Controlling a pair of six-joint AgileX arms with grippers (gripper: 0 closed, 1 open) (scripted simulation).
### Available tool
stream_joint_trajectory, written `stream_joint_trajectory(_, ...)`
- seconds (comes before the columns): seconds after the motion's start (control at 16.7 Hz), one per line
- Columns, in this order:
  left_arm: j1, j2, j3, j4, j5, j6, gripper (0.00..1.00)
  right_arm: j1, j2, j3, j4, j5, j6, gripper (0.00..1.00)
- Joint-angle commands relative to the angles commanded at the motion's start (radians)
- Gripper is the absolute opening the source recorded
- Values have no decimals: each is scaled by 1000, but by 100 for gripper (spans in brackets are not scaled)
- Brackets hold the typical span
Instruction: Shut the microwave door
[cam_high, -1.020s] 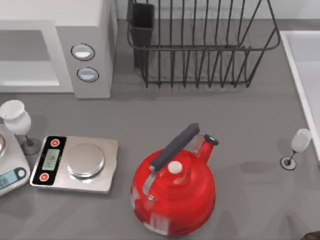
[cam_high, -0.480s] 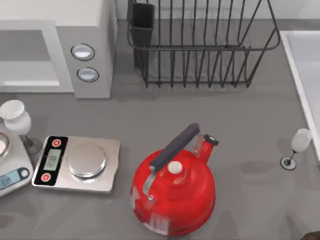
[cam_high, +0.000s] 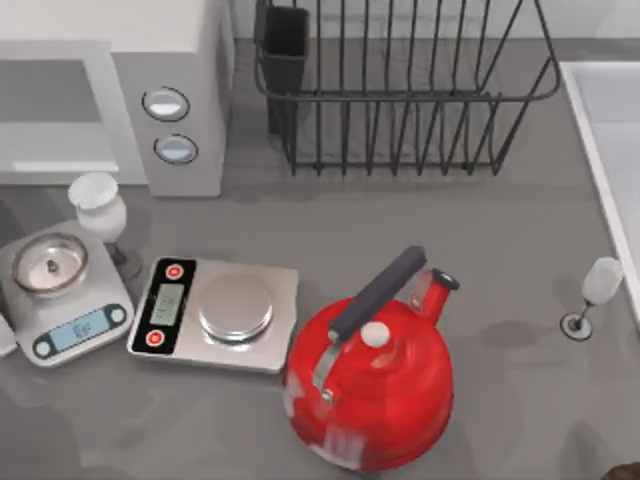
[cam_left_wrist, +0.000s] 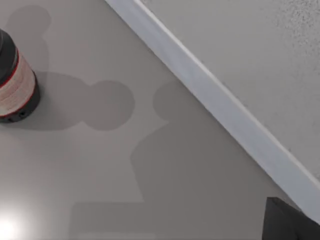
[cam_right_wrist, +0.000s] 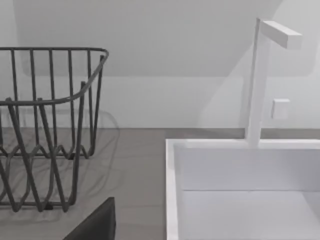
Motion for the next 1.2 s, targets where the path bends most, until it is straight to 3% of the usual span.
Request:
stream_joint_trajectory(0.42,-39,-9,15,2,-44,-34,0,0,0,0,0,0,0,100)
stream_joint_trajectory(0.9,-463,-109,-40,-5,-328,-318,0,0,0,0,0,0,0,100)
stream_joint_trajectory(1.08,-550,-143,-57,-6,-403,-392,0,0,0,0,0,0,0,100)
stream_joint_trajectory(1.2,-557,-147,-59,-6,-410,-400,0,0,0,0,0,0,0,100)
